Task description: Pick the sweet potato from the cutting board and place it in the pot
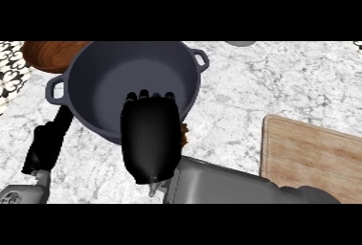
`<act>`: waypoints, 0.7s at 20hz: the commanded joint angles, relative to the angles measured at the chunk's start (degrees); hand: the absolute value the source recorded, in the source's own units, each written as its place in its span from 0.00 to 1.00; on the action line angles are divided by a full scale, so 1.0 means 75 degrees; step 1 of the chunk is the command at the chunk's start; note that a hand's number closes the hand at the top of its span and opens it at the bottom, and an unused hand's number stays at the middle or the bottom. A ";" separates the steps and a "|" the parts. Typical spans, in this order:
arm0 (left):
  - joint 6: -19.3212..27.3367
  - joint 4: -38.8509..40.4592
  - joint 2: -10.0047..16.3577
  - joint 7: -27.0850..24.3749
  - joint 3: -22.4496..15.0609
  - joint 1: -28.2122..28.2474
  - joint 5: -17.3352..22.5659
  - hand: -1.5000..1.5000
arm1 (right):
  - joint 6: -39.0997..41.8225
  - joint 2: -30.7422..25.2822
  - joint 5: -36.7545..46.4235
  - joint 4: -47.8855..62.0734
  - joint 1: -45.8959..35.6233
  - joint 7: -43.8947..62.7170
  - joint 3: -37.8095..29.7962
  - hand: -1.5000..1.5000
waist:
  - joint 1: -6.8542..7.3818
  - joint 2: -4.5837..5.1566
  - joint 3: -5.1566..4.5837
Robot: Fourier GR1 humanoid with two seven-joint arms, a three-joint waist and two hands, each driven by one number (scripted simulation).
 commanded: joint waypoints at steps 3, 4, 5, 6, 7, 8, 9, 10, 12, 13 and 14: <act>-0.0031 0.0006 -0.0033 -0.0163 -0.0018 0.0163 -0.0016 0.50 | -0.1305 0.0106 -0.0040 0.0332 -0.0915 0.1814 -0.0238 1.00 | -0.0015 0.0044 0.0004; 0.0028 -0.0024 -0.0065 -0.0086 0.0029 0.0100 0.0008 0.50 | -0.1293 0.0106 -0.0074 0.0413 -0.1177 0.1825 -0.0421 1.00 | -0.0052 0.0040 0.0006; 0.0006 0.0263 -0.0047 -0.0191 0.0057 -0.0026 -0.0040 0.50 | -0.1430 0.0106 -0.0107 0.0446 -0.1254 0.1901 -0.0215 1.00 | -0.0139 0.0070 -0.0002; 0.0117 -0.0048 0.0002 0.0155 0.0143 -0.0215 -0.0021 0.50 | -0.1392 0.0106 -0.0189 0.0630 -0.1526 0.1861 -0.0443 1.00 | -0.0094 0.0046 0.0010; -0.0095 0.0223 0.0076 -0.0068 0.0203 -0.0117 0.0084 0.50 | -0.1643 0.0106 -0.0155 0.0748 -0.1478 0.1837 -0.0438 1.00 | -0.0203 0.0079 0.0005; 0.0154 0.0193 -0.0091 -0.0024 0.0144 -0.0198 -0.0053 0.50 | -0.1670 0.0106 -0.0099 0.0895 -0.1676 0.1892 -0.0502 1.00 | -0.0217 0.0074 0.0005; 0.0007 -0.0021 0.0069 -0.0078 0.0138 -0.0060 -0.0043 0.50 | -0.1798 0.0106 -0.0249 0.1127 -0.1762 0.1801 -0.0603 1.00 | -0.0132 0.0073 0.0009; -0.0018 -0.0204 -0.0039 0.0100 0.0017 0.0086 0.0005 0.50 | -0.1702 0.0106 -0.0362 0.1163 -0.2105 0.1791 -0.0792 1.00 | -0.0100 0.0046 0.0012; 0.0067 0.0121 -0.0087 -0.0118 0.0167 0.0074 0.0009 0.50 | -0.2002 0.0106 -0.0487 0.1509 -0.2200 0.1651 -0.0781 1.00 | -0.0240 0.0092 0.0007; -0.0099 0.0008 0.0144 -0.0075 0.0331 0.0031 0.0117 0.50 | -0.2291 0.0106 -0.0515 0.1914 -0.2091 0.1225 -0.0935 1.00 | -0.0288 0.0112 0.0014; 0.0010 0.0104 -0.0003 -0.0186 0.0231 0.0094 0.0016 0.50 | -0.2404 0.0107 -0.0586 0.2022 -0.2230 0.1317 -0.0981 1.00 | -0.0249 0.0120 0.0009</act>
